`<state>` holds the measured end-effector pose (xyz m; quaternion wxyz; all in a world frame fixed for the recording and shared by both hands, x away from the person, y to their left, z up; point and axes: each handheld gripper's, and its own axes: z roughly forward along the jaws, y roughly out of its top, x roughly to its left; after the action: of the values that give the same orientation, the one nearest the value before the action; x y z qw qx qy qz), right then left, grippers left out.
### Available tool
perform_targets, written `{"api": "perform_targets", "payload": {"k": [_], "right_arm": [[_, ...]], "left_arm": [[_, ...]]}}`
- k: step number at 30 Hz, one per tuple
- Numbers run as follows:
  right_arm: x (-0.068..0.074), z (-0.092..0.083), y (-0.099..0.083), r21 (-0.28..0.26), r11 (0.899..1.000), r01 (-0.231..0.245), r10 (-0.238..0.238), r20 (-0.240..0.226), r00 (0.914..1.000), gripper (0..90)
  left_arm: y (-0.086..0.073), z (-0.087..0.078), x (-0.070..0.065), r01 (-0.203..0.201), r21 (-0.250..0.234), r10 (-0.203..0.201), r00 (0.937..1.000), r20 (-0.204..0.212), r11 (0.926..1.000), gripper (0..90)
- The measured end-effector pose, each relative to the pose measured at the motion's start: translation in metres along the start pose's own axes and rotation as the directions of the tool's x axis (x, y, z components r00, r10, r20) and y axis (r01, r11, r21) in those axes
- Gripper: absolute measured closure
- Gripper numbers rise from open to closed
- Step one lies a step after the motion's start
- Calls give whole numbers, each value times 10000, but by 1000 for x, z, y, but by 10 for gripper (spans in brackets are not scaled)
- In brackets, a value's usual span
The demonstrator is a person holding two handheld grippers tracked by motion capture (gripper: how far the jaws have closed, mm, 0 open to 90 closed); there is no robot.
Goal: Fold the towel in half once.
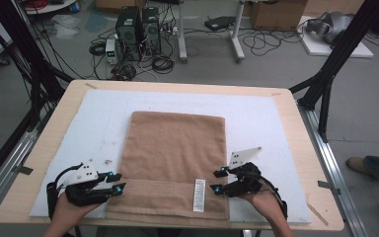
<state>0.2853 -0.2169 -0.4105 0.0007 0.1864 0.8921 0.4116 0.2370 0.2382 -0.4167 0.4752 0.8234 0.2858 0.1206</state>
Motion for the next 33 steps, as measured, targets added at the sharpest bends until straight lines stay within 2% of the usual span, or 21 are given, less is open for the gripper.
{"api": "perform_targets", "payload": {"k": [6,15,20,25,33], "right_arm": [[-11,-4,12,-360,9993,-135,156,583,9982,316],[-29,-6,31,-753,9968,-270,339,914,9952,208],[-36,-8,40,-868,9960,-205,307,1181,9925,185],[-41,-10,44,-1009,9945,-287,410,1215,9917,181],[-41,-11,45,-1024,9942,-314,442,1260,9910,181]], "left_arm": [[9,2,7,39,-123,-41,9998,-177,9999,549],[17,-1,22,370,-446,-394,9978,-538,9983,474],[26,-2,24,346,-650,-384,9976,-583,9973,454],[29,0,27,381,-602,-418,9972,-618,9975,438],[33,2,32,412,-482,-443,9969,-655,9980,426]]}}
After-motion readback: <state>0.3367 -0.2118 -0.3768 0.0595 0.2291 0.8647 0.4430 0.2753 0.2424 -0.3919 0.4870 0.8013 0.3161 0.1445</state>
